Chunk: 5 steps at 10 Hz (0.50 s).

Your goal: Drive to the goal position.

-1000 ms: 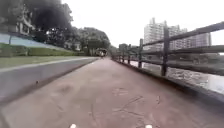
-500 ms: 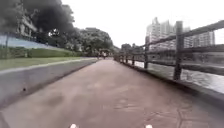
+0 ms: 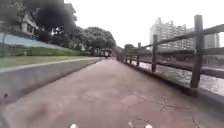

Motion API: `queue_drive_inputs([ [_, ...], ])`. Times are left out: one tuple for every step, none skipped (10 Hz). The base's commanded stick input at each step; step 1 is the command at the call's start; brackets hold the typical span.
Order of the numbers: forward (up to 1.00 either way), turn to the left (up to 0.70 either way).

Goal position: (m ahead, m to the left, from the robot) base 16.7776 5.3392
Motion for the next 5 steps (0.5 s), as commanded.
queue_drive_inputs([
  [1.00,-0.19],
  [1.00,0.00],
  [1.00,0.00],
  [1.00,0.00],
  [1.00,0.00],
])
